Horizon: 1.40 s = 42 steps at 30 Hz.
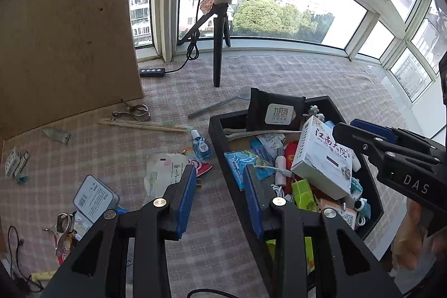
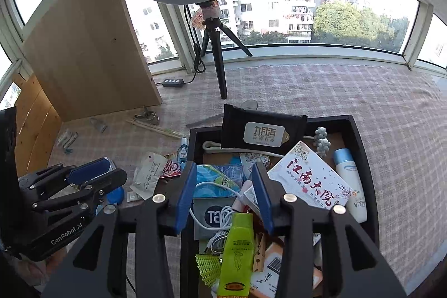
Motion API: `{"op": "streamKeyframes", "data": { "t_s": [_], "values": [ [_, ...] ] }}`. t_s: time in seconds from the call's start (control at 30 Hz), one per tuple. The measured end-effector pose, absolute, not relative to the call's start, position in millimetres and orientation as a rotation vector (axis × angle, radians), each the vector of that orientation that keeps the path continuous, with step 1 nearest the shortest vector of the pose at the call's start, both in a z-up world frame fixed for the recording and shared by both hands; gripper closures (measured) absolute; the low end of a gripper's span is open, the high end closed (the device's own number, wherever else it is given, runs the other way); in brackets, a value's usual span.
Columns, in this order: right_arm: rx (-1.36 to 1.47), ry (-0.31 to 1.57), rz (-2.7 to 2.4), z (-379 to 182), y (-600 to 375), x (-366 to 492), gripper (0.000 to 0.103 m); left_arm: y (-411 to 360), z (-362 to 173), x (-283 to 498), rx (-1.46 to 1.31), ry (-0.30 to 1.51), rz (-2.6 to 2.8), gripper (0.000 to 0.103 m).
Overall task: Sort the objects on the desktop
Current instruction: 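Move both grippers back over the table toward the grey pouch and metal clip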
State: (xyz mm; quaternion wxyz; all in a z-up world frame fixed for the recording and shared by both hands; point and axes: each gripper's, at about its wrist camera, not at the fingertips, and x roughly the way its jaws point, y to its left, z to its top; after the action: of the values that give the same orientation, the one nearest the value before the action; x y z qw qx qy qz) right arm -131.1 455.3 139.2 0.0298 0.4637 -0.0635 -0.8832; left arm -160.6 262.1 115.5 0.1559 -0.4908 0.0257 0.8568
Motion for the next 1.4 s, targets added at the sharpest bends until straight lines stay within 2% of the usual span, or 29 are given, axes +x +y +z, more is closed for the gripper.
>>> {"op": "streamKeyframes", "data": {
  "t_s": [0.3, 0.53, 0.77, 0.93, 1.0, 1.4],
  "values": [
    [1.38, -0.08, -2.808, 129.7, 408.1, -94.8, 0.05, 151.6, 121.2, -122.8, -1.446, 0.056, 2.597, 0.068],
    [1.389, -0.106, -2.751, 108.0, 375.8, -73.2, 0.05, 35.5, 104.8, -88.7, -1.577, 0.028, 2.718, 0.066],
    [1.464, -0.088, -2.65, 78.6, 339.0, -64.4, 0.05, -36.9, 87.1, -56.6, -1.669, -0.043, 2.763, 0.066],
    [1.517, -0.063, -2.567, 62.2, 307.2, -66.4, 0.048, -43.1, 78.8, -60.9, -1.675, -0.002, 2.744, 0.056],
    [1.538, -0.043, -2.53, 55.2, 293.0, -69.2, 0.041, -37.3, 75.7, -66.9, -1.666, 0.058, 2.713, 0.054],
    [1.675, 0.072, -2.35, 8.1, 213.0, -83.3, 0.04, -10.9, 31.9, -119.5, -1.681, 0.329, 2.448, 0.054]
  ]
}}
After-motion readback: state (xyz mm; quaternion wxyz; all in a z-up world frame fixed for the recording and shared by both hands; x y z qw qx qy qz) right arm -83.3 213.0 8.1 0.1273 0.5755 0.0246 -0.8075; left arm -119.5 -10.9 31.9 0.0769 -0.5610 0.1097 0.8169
